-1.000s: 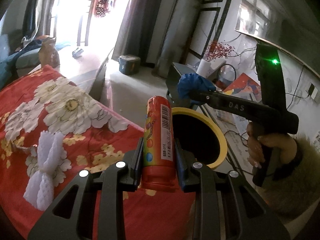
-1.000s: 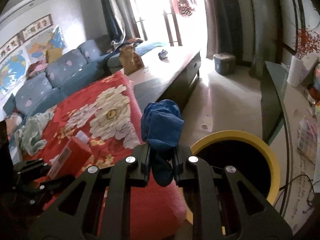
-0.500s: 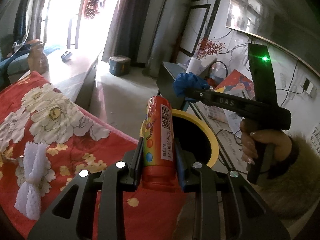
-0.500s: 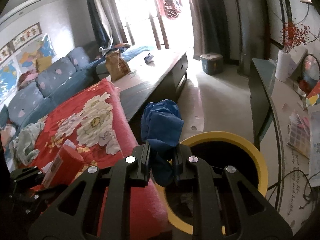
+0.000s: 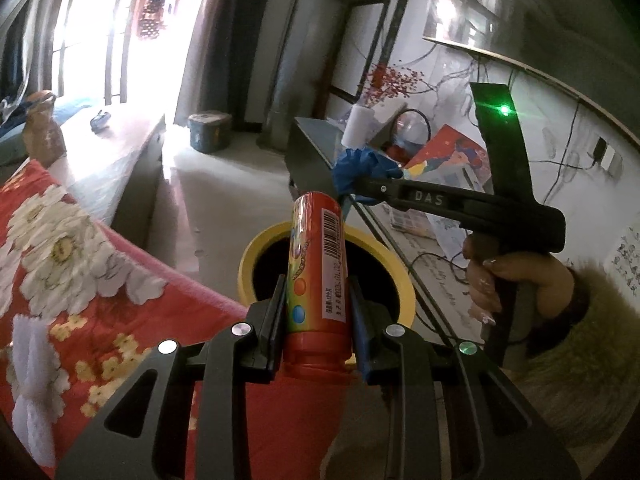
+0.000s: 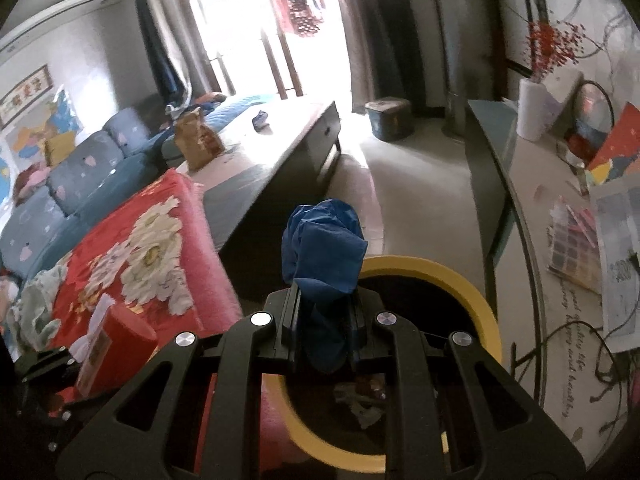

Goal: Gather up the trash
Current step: 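Carry the red can with the left gripper while the right gripper carries the blue bag over the bin, then open both grippers over the bin to drop the can and bag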

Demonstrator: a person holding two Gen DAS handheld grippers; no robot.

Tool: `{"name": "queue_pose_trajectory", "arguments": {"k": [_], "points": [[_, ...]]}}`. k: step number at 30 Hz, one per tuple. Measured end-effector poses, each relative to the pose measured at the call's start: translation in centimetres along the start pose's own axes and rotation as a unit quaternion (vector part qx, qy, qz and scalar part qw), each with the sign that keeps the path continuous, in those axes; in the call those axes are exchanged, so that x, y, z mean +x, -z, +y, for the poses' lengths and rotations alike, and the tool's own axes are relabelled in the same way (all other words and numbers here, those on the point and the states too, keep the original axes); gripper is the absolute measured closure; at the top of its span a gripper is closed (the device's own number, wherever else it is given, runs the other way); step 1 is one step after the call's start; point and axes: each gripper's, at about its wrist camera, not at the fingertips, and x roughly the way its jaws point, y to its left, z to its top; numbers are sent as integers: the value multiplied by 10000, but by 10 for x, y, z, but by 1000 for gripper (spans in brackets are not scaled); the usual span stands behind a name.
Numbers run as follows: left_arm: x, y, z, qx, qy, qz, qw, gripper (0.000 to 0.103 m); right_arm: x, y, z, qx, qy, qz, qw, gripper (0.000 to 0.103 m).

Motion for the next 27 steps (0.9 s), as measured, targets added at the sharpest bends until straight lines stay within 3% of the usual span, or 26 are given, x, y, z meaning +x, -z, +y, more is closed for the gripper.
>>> {"name": "queue_pose_trajectory", "arguments": {"k": [16, 27], "points": [[67, 1, -25, 293, 316, 497, 9978, 76, 20, 9, -54, 535, 400, 273, 9974, 89], [117, 6, -23, 306, 381, 887, 9949, 76, 33, 17, -77, 813, 476, 490, 9943, 87]]}}
